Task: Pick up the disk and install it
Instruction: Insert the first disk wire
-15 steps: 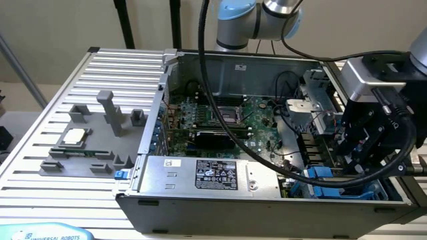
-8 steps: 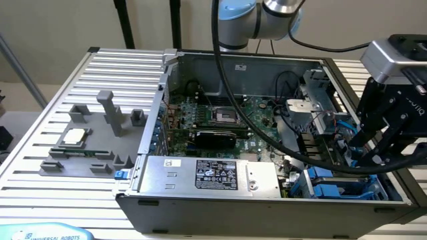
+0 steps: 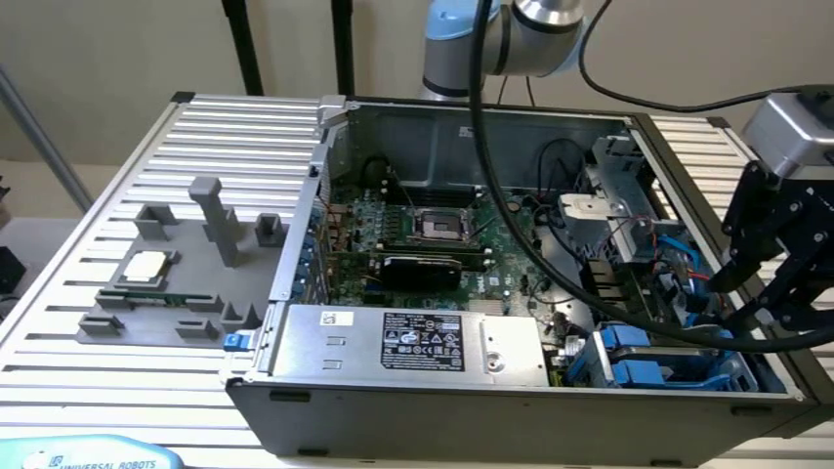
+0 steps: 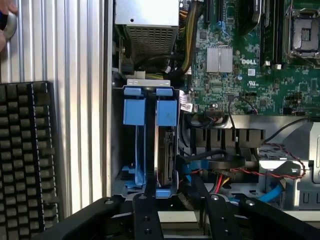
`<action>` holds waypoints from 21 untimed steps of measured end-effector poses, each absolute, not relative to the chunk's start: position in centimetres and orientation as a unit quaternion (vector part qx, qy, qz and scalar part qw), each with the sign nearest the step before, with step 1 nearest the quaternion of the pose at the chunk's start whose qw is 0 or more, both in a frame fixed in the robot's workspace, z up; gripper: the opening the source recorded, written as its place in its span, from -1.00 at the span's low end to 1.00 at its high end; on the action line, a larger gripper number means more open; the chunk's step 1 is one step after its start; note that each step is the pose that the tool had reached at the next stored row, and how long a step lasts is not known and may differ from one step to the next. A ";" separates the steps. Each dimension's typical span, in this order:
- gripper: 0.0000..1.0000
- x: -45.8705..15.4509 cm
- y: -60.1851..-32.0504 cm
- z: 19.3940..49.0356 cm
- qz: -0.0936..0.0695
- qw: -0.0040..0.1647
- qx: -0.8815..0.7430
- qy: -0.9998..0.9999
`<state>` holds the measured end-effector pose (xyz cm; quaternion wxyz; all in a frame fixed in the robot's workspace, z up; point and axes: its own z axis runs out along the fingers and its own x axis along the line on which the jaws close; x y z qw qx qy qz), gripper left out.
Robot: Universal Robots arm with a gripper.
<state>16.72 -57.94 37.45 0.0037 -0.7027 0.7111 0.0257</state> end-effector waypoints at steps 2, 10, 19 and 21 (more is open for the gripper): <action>-0.18 16.7 -57.9 37.1 0.026 0.004 -0.703 0.710; -0.18 16.7 -57.7 35.7 0.026 0.004 -0.708 0.706; -0.15 16.6 -56.9 35.2 0.026 0.004 -0.714 0.700; -0.02 16.5 -56.8 35.1 0.026 0.004 -0.715 0.698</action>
